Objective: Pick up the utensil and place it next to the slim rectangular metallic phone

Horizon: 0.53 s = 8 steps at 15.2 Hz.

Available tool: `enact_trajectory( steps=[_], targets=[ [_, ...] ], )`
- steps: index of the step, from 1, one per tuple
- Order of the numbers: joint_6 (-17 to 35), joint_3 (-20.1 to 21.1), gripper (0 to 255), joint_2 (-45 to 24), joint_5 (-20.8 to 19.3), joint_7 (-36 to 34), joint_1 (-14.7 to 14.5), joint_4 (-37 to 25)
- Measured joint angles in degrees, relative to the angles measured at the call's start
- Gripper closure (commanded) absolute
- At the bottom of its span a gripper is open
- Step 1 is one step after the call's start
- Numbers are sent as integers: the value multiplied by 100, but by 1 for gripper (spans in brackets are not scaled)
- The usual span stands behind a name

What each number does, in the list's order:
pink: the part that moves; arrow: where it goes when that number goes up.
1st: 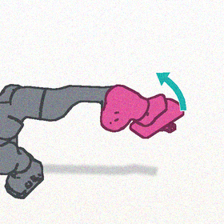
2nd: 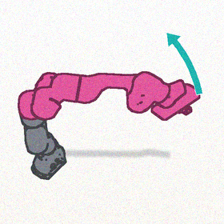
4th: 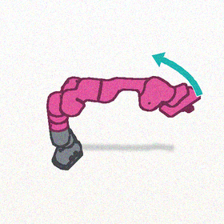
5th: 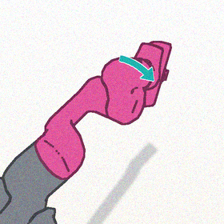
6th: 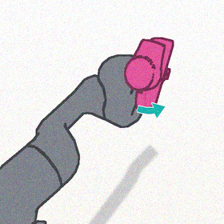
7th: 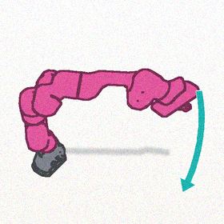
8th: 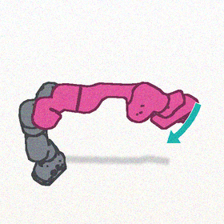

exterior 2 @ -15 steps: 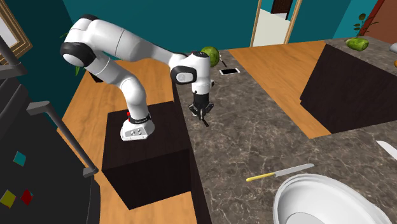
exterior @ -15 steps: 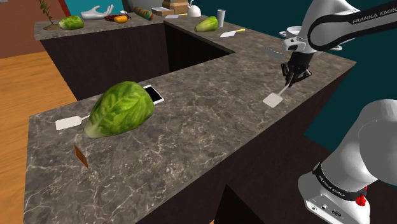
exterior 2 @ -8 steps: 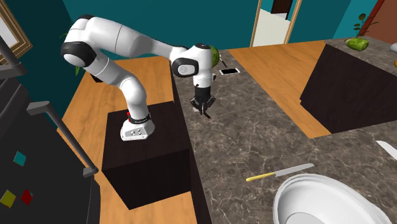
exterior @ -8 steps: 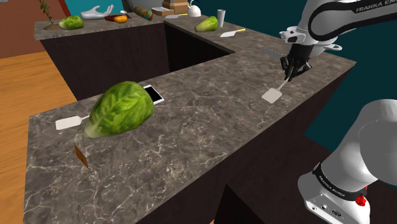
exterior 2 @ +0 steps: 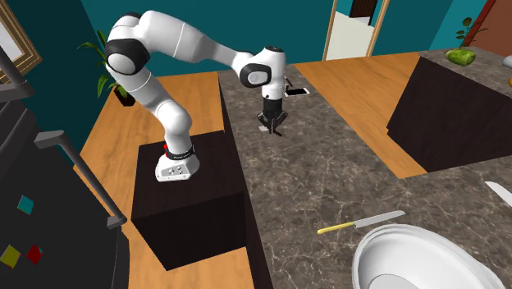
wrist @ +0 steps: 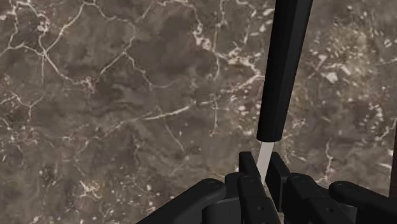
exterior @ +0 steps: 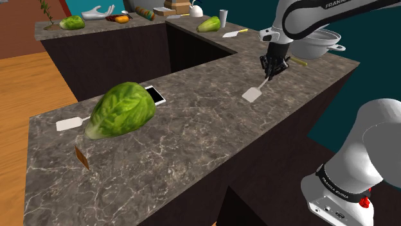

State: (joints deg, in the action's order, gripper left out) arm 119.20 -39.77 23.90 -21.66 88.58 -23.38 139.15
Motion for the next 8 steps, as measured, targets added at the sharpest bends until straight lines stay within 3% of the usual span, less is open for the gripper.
enact_trajectory(
  steps=[8],
  targets=[
    [108, 228, 255, -1215, 894, -363, -755, -899]
  ],
)
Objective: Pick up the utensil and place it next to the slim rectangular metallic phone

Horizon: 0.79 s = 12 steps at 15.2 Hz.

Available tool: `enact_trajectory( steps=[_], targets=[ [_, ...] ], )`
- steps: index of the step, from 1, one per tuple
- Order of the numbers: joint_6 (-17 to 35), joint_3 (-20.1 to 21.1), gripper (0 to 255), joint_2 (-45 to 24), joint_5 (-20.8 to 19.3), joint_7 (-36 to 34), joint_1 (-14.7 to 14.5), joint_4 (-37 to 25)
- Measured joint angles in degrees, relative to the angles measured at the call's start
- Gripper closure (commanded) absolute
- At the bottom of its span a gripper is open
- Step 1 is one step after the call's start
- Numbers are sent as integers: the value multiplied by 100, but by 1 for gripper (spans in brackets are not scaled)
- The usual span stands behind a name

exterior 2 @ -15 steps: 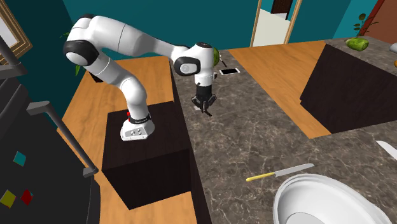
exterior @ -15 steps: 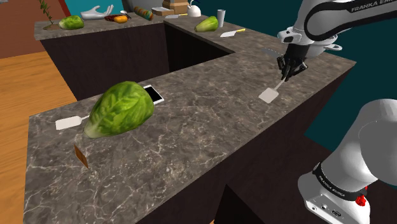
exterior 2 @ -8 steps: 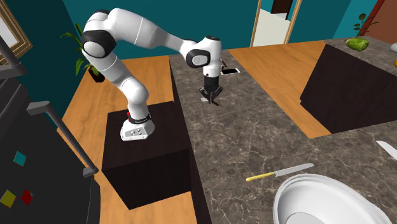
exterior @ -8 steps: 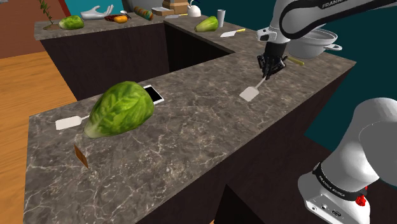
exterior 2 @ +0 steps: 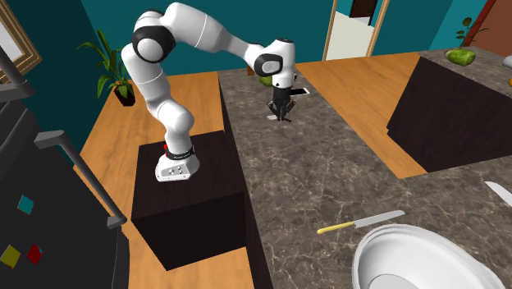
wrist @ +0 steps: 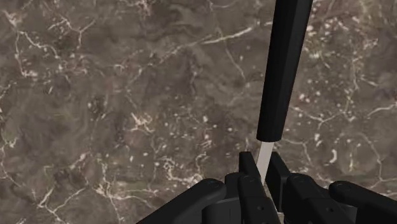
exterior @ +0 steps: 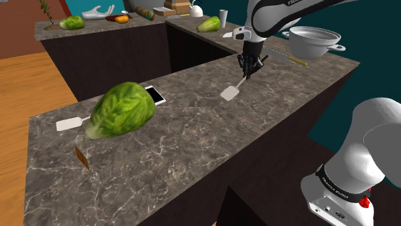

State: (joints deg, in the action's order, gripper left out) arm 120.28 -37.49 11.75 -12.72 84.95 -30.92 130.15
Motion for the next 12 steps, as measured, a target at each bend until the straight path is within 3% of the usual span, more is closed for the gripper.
enact_trajectory(
  steps=[6, 12],
  targets=[
    [-86, 166, 255, -1148, 808, -75, -384, -1024],
    [-382, 399, 255, -2220, 1487, -159, -513, -2199]
  ],
)
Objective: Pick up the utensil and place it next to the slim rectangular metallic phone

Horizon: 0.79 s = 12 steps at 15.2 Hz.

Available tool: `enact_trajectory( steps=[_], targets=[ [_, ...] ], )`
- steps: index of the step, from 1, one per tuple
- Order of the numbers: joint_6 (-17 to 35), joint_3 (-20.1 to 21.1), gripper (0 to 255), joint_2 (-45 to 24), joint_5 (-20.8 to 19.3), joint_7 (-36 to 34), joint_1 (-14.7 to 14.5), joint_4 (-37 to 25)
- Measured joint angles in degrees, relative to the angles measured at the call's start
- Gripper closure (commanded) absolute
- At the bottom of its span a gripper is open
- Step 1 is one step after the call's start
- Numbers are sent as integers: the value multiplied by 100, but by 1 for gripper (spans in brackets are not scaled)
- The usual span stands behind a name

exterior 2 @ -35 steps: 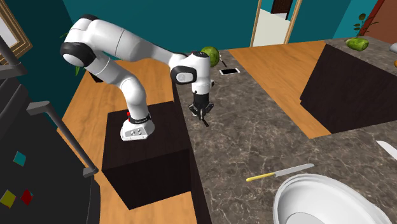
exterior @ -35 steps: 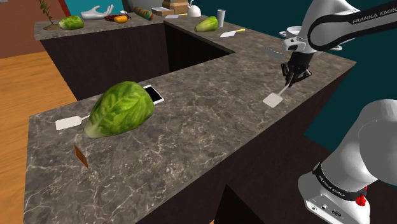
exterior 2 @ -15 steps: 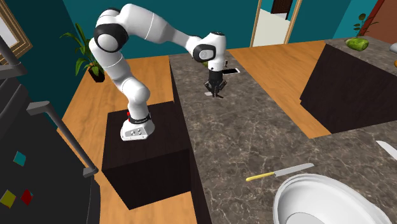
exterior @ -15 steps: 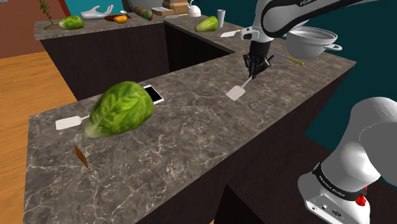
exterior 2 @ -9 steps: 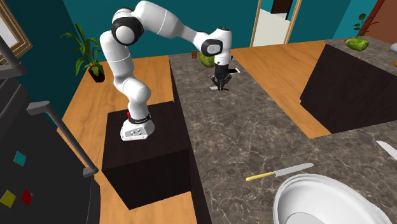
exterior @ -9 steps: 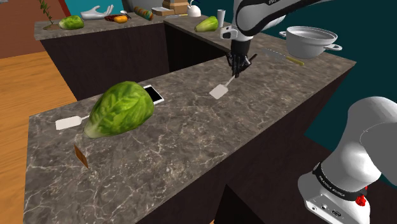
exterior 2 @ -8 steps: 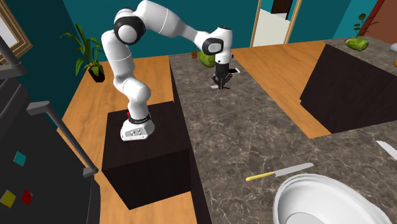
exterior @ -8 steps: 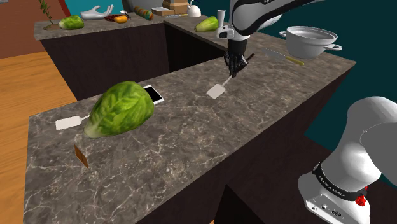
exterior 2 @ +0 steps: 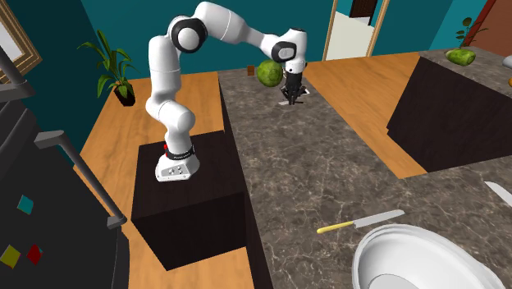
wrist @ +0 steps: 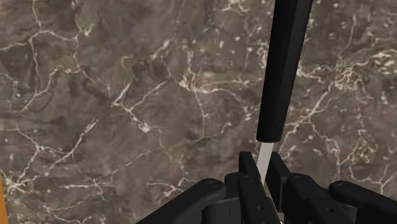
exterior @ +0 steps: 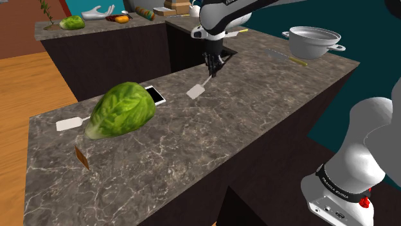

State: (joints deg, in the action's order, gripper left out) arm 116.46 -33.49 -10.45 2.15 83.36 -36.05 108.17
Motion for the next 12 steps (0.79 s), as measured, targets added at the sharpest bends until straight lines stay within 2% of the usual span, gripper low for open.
enact_trajectory(
  steps=[4, 9, 12],
  targets=[
    [-323, 174, 255, -769, 396, -58, 50, -979],
    [-973, 434, 255, -1936, 856, -219, 272, -2698],
    [-893, 476, 255, -2084, 913, -240, 286, -2752]
  ],
)
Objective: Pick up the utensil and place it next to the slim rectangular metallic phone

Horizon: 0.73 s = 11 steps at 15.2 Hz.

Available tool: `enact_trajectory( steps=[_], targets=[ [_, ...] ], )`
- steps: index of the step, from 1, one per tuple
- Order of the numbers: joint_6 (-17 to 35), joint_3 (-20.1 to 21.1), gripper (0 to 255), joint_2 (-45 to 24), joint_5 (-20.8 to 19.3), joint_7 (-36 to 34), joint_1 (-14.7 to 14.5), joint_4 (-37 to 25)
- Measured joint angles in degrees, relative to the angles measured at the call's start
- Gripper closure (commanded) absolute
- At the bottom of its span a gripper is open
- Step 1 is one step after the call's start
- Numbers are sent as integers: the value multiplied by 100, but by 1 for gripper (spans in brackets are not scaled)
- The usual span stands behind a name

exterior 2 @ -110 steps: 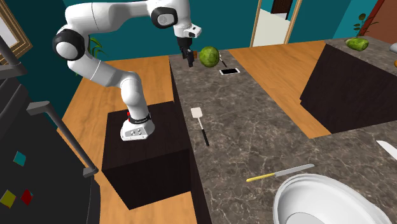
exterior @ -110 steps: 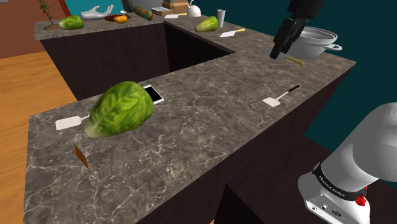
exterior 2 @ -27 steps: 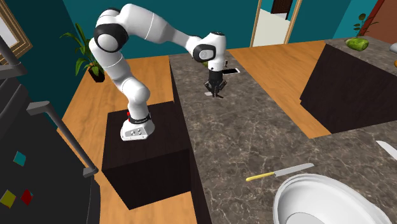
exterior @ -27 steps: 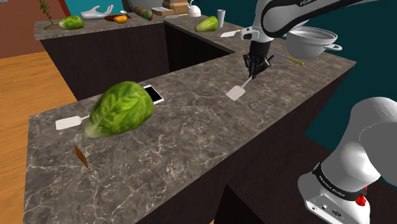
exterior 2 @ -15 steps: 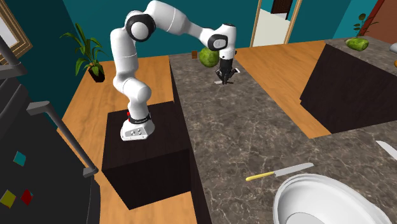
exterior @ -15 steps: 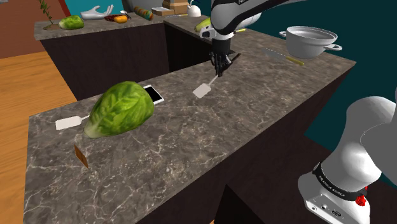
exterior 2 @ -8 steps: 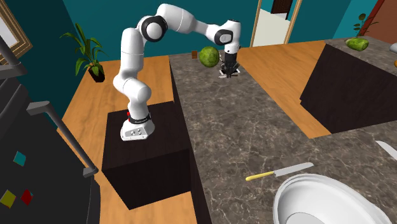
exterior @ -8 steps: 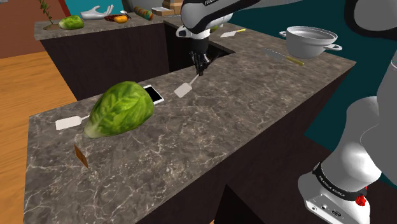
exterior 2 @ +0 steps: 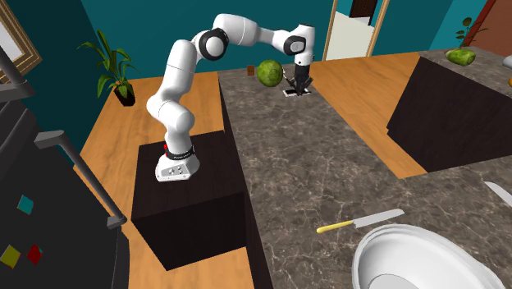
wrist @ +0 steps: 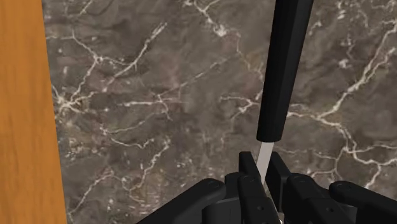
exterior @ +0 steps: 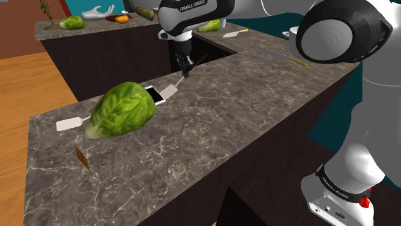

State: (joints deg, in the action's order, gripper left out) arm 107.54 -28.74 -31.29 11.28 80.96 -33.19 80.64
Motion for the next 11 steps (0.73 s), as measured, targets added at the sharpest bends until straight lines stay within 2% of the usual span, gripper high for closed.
enact_trajectory(
  steps=[11],
  targets=[
    [691, 88, 255, -283, 138, 55, 14, 435]
  ],
)
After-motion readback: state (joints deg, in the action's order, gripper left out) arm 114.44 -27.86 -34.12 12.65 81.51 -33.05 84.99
